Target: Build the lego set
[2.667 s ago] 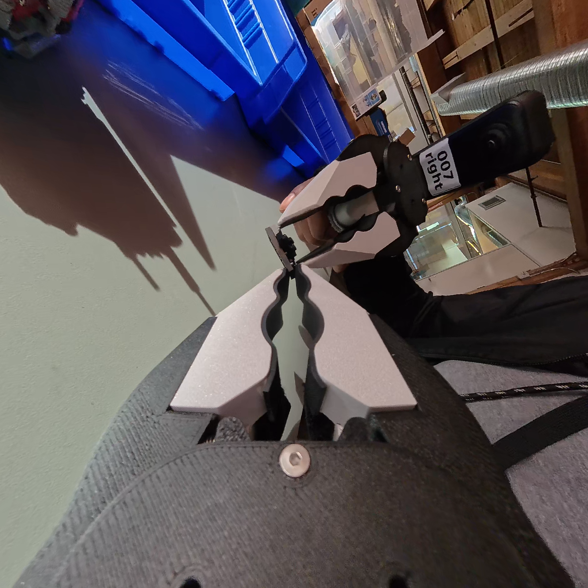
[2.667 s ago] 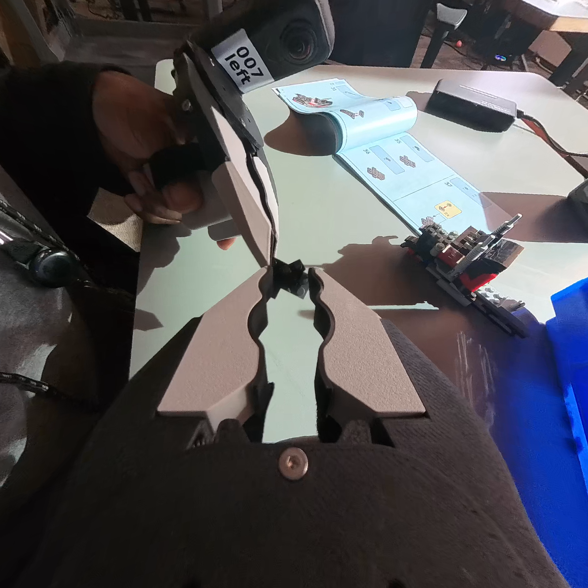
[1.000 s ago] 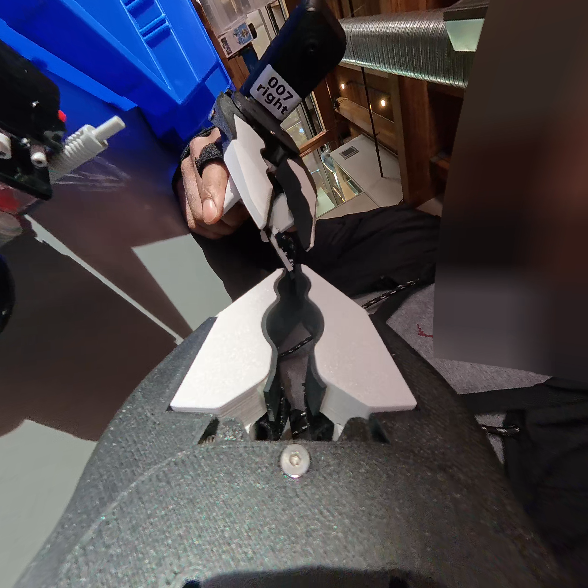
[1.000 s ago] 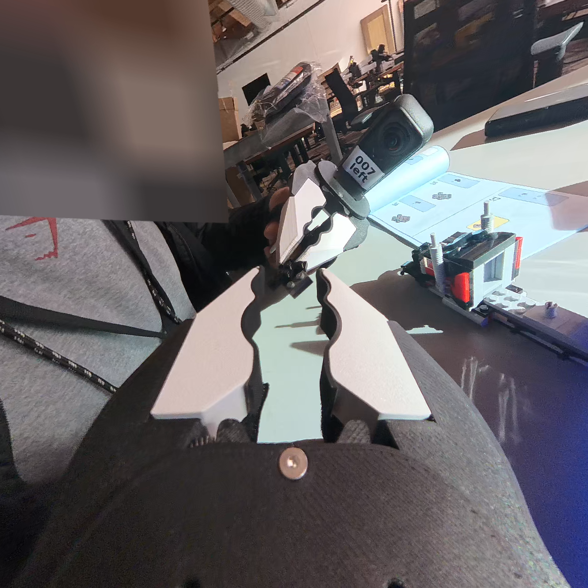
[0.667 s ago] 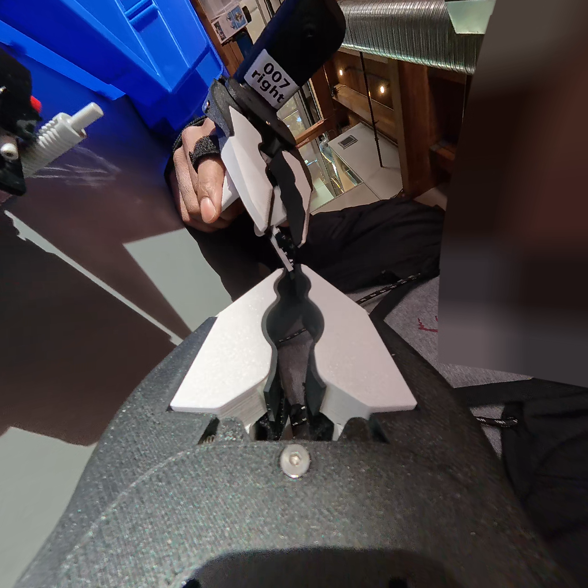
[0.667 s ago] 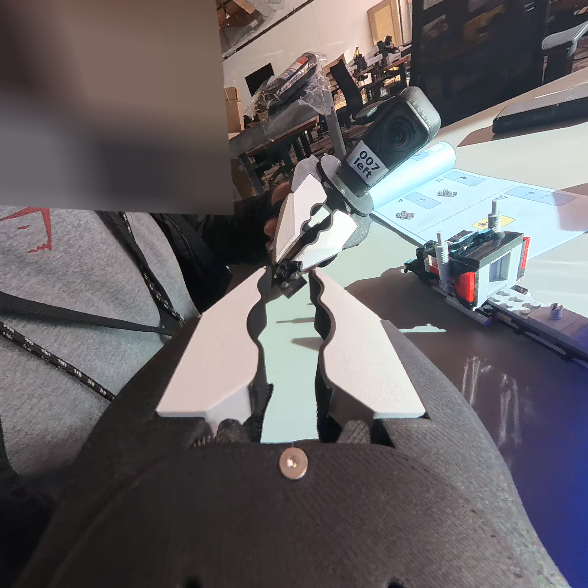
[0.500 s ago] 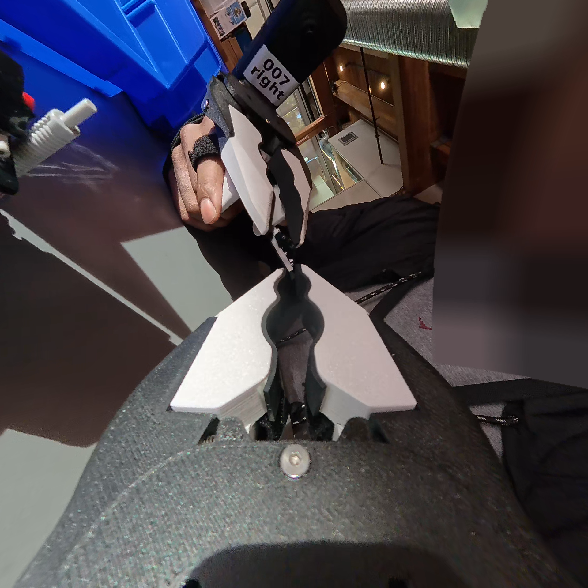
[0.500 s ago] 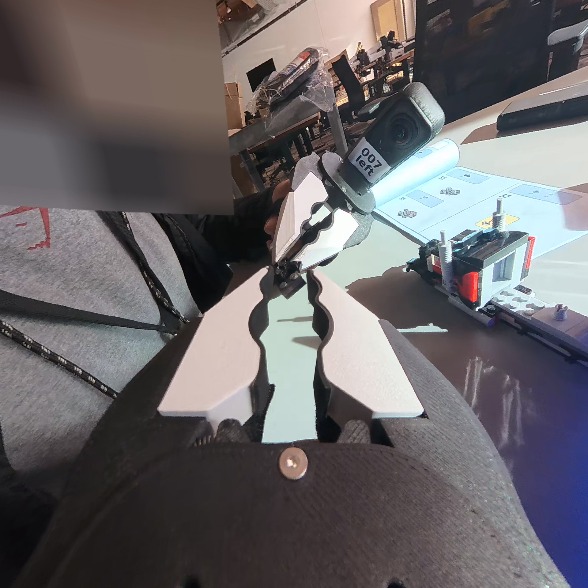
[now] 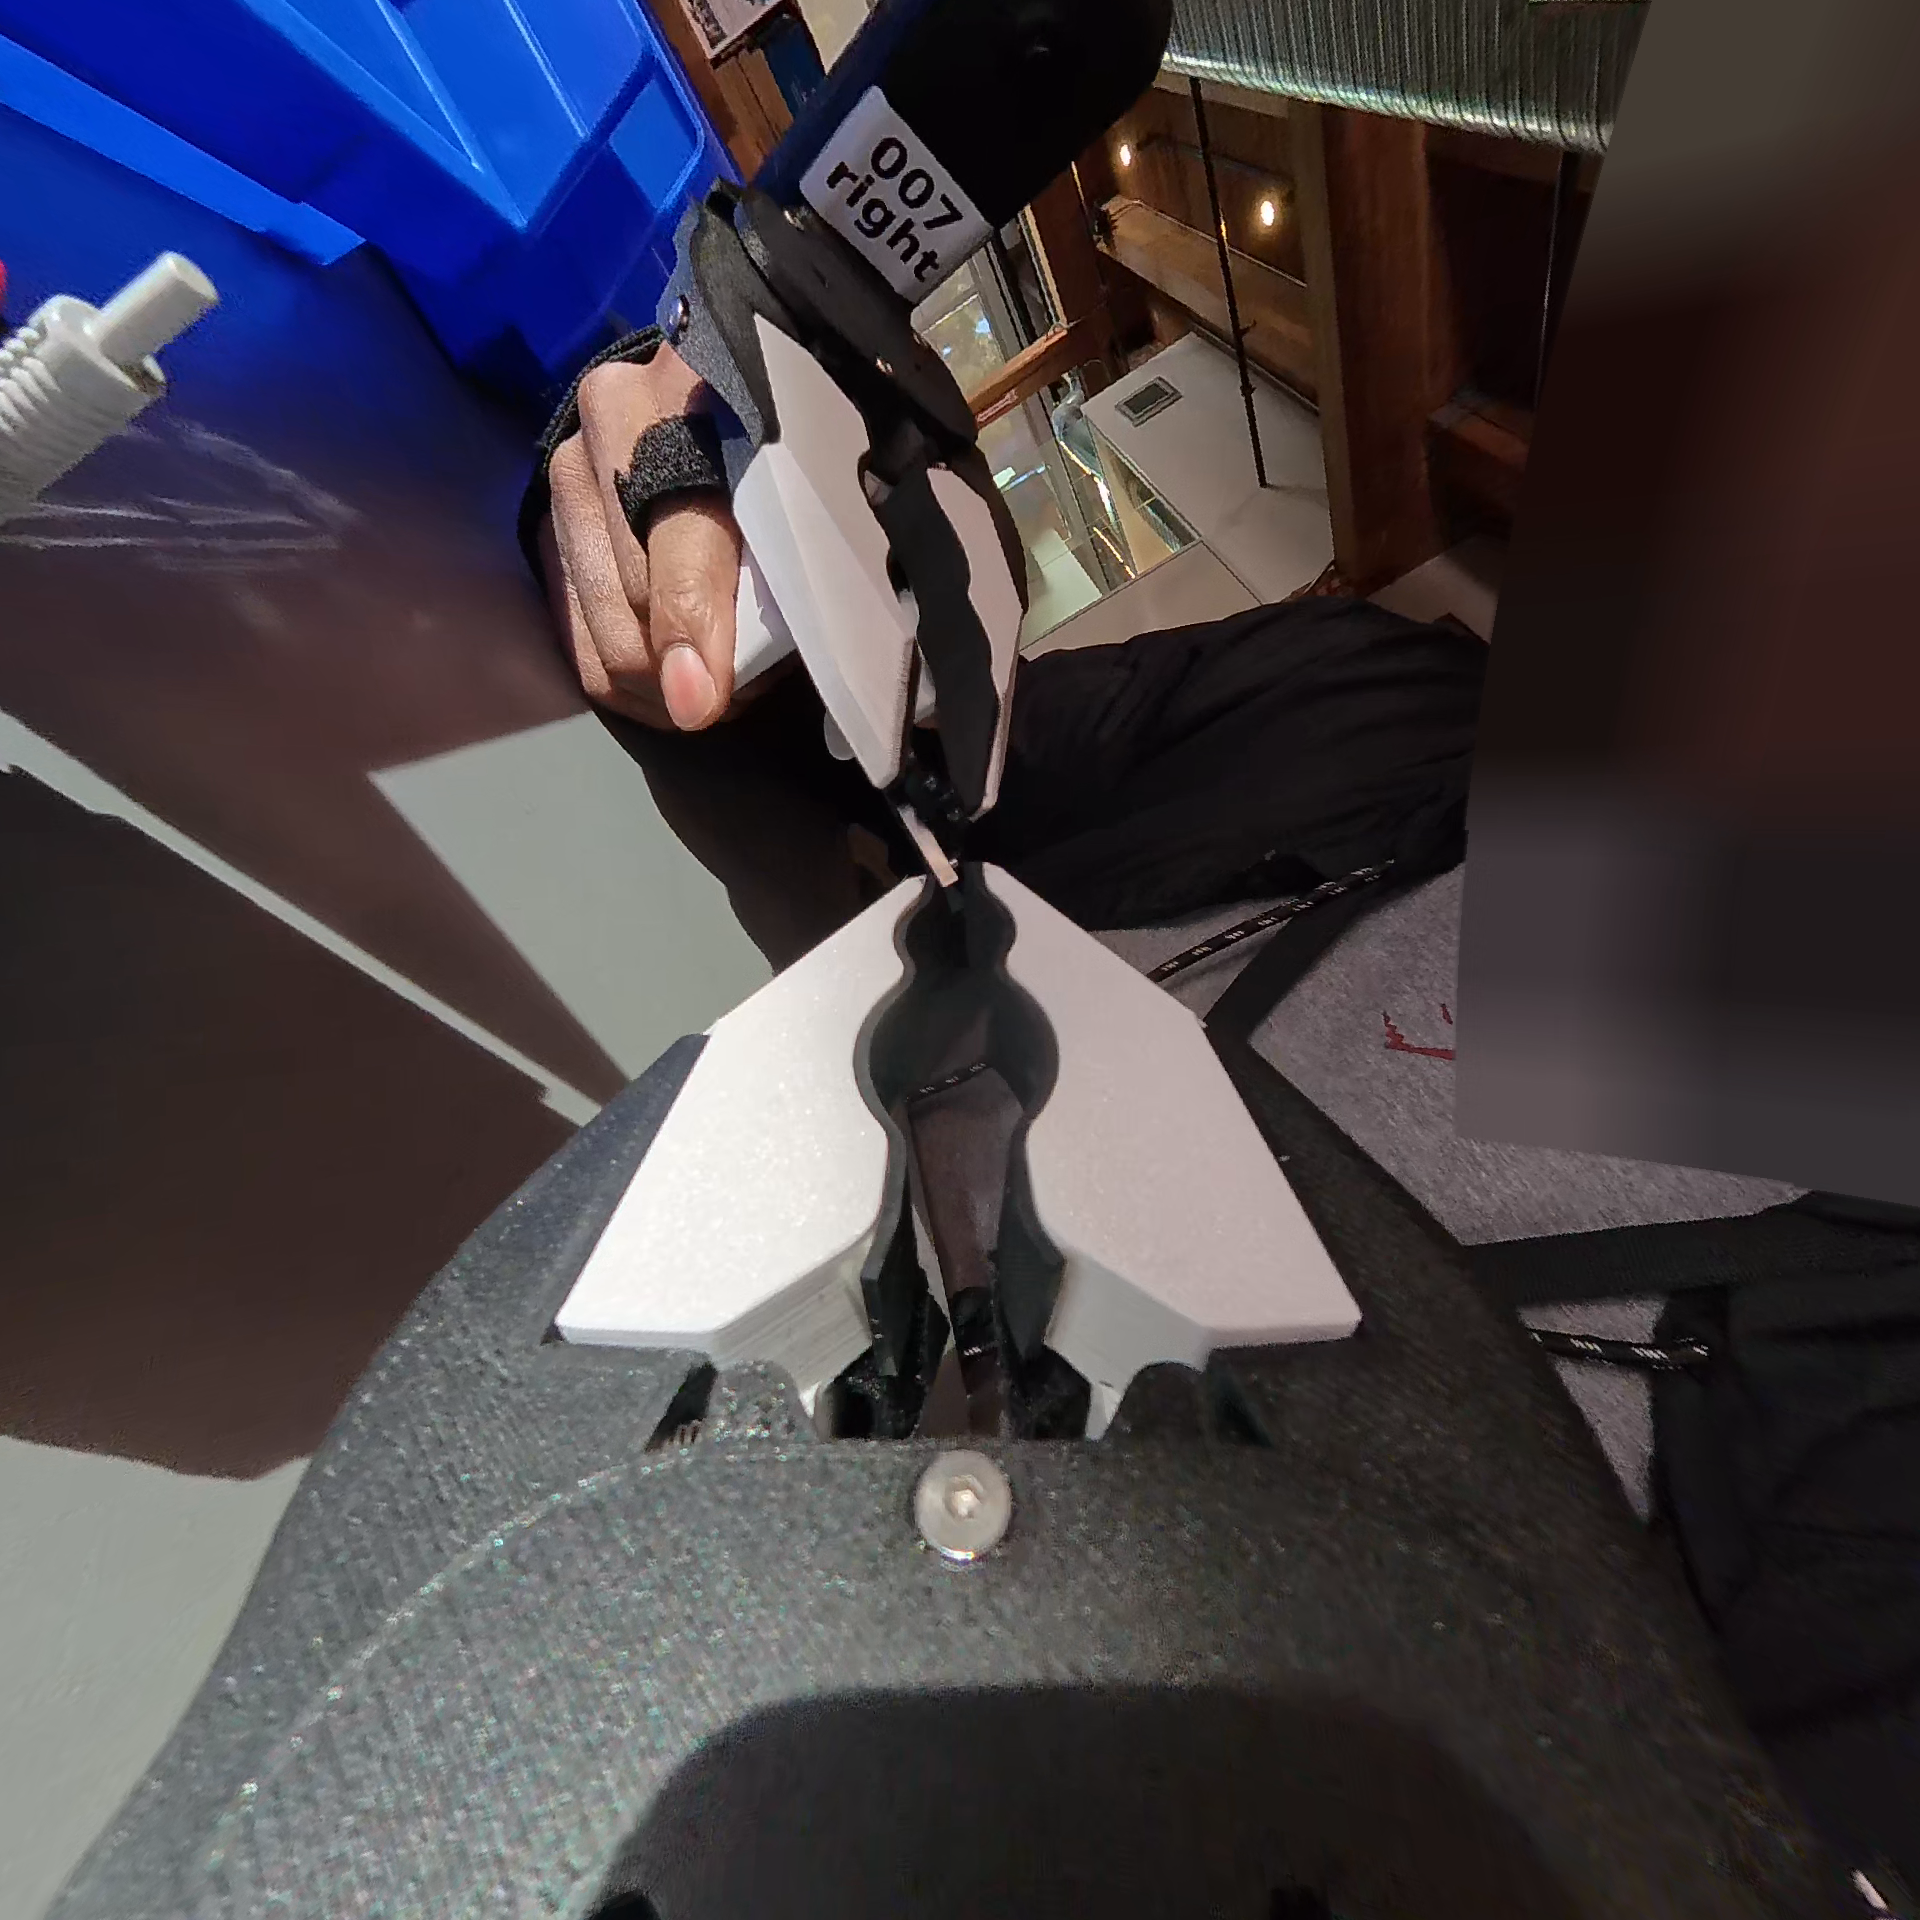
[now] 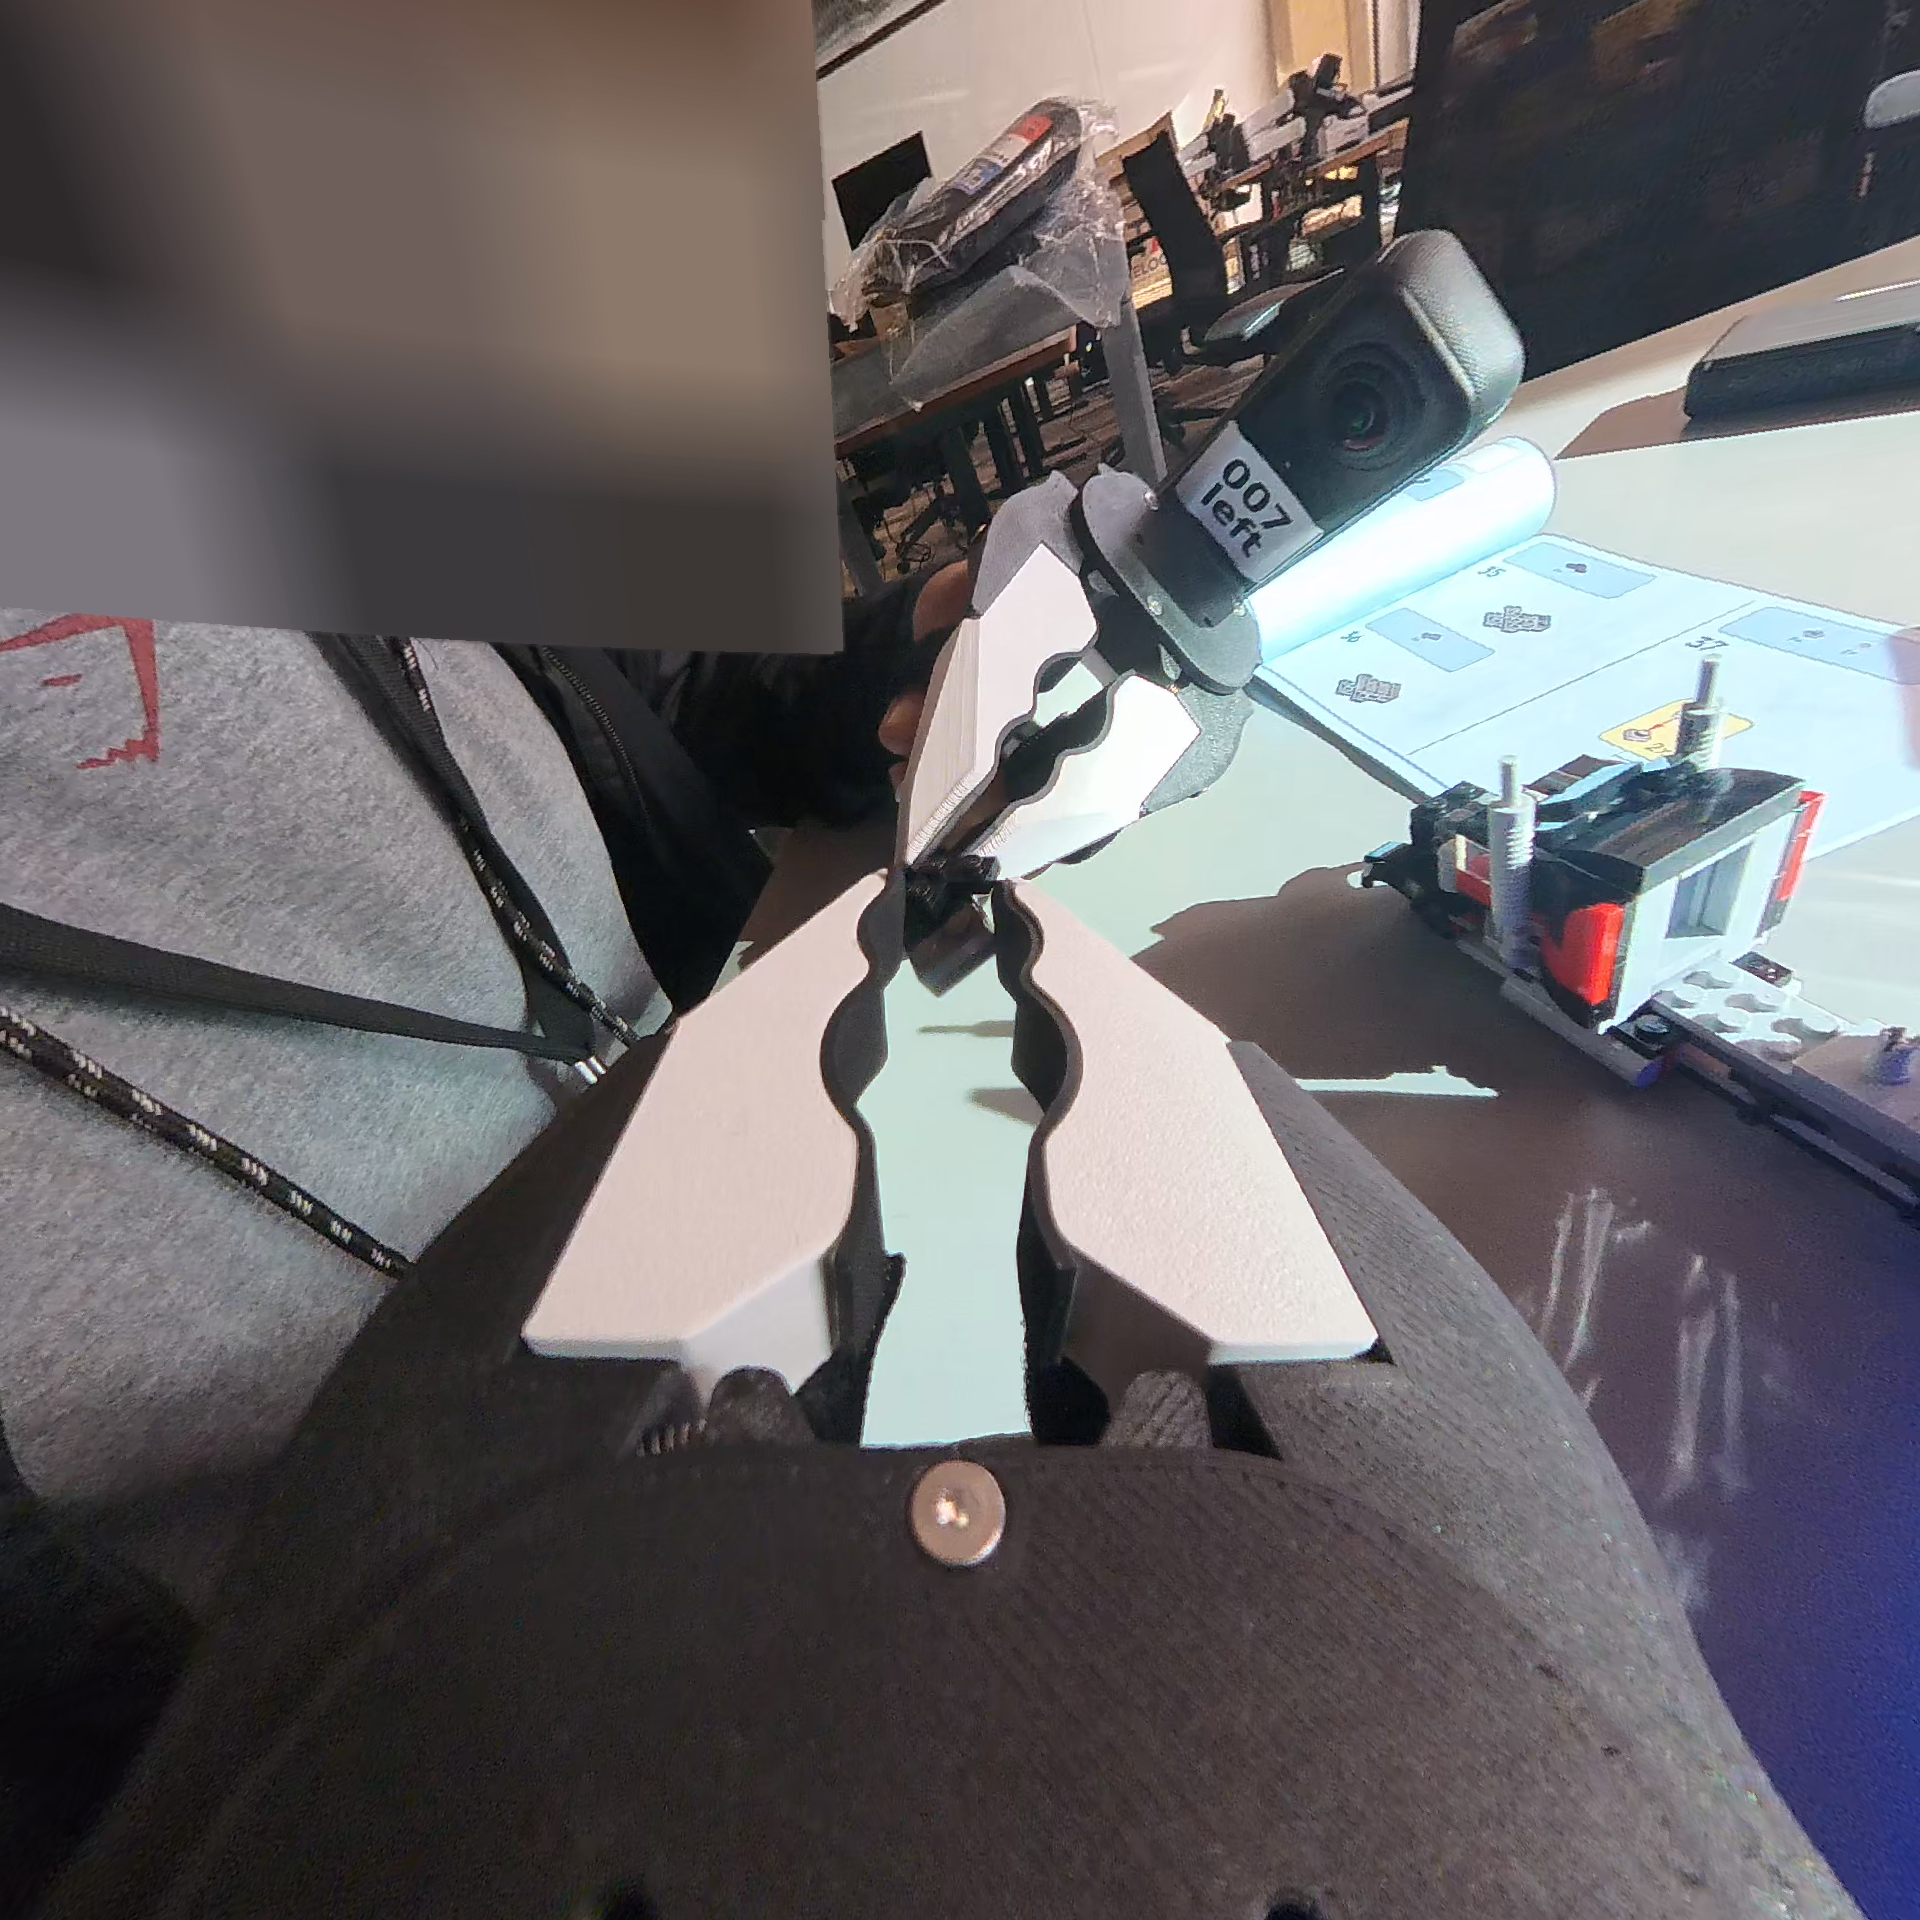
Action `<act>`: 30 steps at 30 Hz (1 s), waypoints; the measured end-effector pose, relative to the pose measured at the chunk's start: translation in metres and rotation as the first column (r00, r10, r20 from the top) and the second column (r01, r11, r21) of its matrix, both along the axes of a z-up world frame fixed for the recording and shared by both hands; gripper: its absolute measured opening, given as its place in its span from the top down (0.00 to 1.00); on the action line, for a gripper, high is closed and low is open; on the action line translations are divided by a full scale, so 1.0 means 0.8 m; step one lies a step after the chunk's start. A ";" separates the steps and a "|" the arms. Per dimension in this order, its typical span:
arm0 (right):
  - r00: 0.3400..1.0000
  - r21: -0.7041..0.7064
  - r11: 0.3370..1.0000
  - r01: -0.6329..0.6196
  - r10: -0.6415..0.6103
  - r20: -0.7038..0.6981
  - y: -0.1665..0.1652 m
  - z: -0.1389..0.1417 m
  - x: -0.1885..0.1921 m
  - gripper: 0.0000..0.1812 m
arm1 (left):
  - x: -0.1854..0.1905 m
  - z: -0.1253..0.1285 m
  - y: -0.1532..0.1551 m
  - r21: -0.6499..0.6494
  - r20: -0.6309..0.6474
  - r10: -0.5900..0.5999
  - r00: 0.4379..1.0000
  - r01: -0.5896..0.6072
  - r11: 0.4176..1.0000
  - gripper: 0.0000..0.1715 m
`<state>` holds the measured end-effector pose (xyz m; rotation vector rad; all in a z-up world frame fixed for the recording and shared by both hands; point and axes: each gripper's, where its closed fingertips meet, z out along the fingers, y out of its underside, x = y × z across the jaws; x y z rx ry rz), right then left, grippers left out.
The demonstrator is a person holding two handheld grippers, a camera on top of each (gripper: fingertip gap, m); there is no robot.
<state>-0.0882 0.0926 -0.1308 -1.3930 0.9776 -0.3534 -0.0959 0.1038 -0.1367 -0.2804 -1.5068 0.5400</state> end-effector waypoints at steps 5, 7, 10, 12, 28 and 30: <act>0.999 0.004 0.999 -0.042 0.042 -0.011 0.007 -0.001 -0.005 0.90 | -0.004 -0.001 0.006 -0.014 0.015 -0.030 0.999 0.030 0.999 0.98; 0.998 0.005 0.998 -0.062 0.062 -0.018 0.010 -0.002 -0.007 0.90 | -0.006 -0.002 0.009 -0.020 0.023 -0.043 0.999 0.044 0.999 0.98; 0.996 0.004 0.997 -0.081 0.081 -0.031 0.013 -0.004 -0.010 0.90 | -0.009 -0.003 0.013 -0.029 0.036 -0.061 0.998 0.062 0.998 0.98; 0.995 0.005 0.996 -0.094 0.094 -0.041 0.015 -0.006 -0.012 0.90 | -0.011 -0.004 0.015 -0.033 0.043 -0.070 0.997 0.071 0.997 0.98; 0.977 0.028 0.984 -0.176 0.178 -0.121 0.032 -0.015 -0.022 0.91 | -0.018 -0.005 0.029 -0.068 0.071 -0.126 0.990 0.131 0.989 0.98; 0.975 0.038 0.984 -0.176 0.180 -0.130 0.032 -0.016 -0.022 0.91 | -0.017 -0.006 0.028 -0.070 0.072 -0.119 0.990 0.124 0.990 0.98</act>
